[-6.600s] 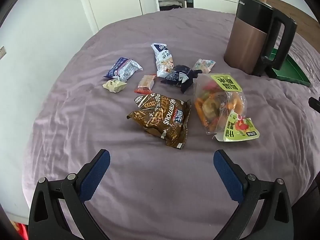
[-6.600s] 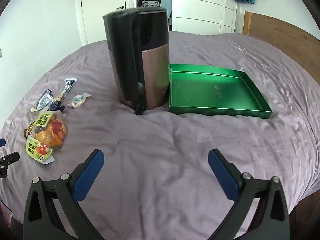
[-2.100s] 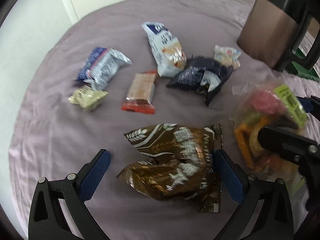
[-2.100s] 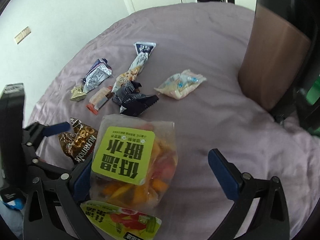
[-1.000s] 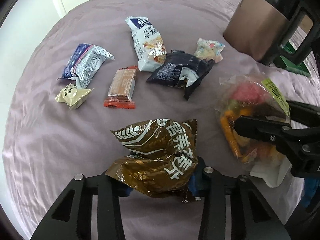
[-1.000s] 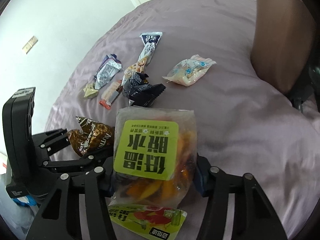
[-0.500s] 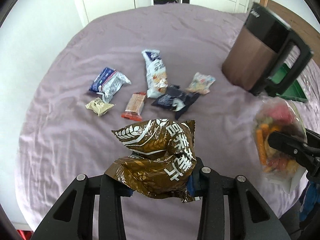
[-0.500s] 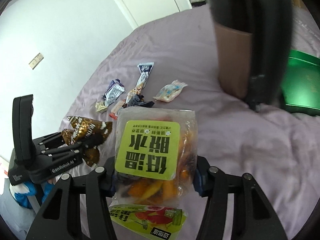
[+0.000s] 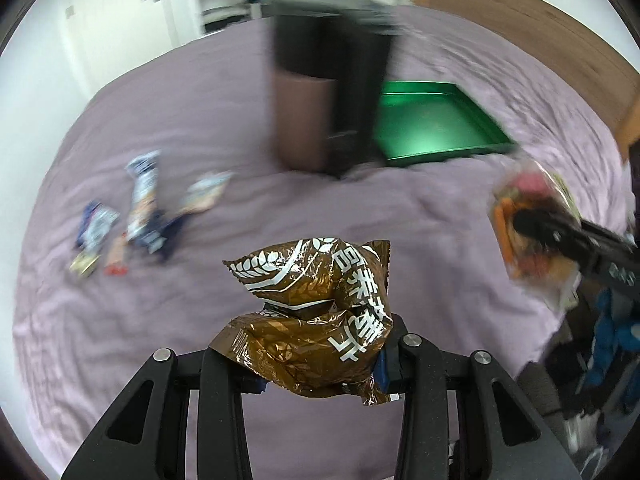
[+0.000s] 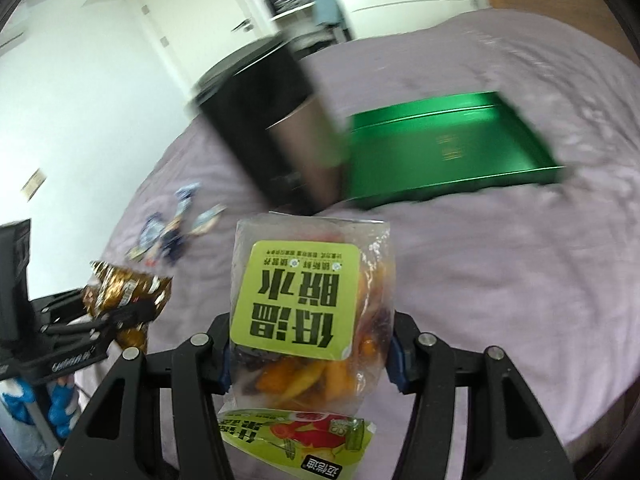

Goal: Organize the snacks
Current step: 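Carry both held bags over the green tray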

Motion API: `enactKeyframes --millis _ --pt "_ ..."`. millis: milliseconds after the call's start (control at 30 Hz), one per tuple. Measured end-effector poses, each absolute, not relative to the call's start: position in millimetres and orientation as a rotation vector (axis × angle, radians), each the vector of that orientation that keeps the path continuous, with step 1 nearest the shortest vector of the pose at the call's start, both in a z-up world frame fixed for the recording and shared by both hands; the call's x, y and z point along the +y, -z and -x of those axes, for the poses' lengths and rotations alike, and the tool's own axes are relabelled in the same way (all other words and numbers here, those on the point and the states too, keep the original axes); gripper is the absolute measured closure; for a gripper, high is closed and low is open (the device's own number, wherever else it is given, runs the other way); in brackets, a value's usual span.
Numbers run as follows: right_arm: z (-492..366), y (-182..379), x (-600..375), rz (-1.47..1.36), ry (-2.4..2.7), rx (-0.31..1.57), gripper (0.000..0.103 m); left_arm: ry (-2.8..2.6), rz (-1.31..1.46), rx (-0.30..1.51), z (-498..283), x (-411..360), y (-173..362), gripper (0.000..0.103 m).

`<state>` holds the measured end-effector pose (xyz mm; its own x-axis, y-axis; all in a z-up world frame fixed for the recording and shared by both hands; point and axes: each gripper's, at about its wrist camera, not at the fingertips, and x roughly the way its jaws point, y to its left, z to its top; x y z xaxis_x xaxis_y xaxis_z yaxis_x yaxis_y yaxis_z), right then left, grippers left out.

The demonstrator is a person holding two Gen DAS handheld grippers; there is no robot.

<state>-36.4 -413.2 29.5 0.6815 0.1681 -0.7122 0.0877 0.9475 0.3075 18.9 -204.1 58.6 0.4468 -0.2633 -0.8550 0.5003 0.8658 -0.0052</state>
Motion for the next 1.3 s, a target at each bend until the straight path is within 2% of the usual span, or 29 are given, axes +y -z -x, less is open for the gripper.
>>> enactKeyframes --millis 233,467,933,1300 --pt "24 -50 -495 -0.311 0.095 0.742 0.045 0.574 -0.303 0.948 -39 -311 -74 0.07" --pt "-34 -50 -547 -0.271 0.171 0.691 0.045 0.57 -0.255 0.884 -103 -386 -74 0.07" --pt "-181 12 -601 -0.116 0.27 0.672 0.045 0.457 -0.228 0.77 -215 -462 -8 0.07" --pt "-199 45 -610 -0.081 0.336 0.679 0.044 0.418 -0.187 0.766 -239 -478 30 0.07"
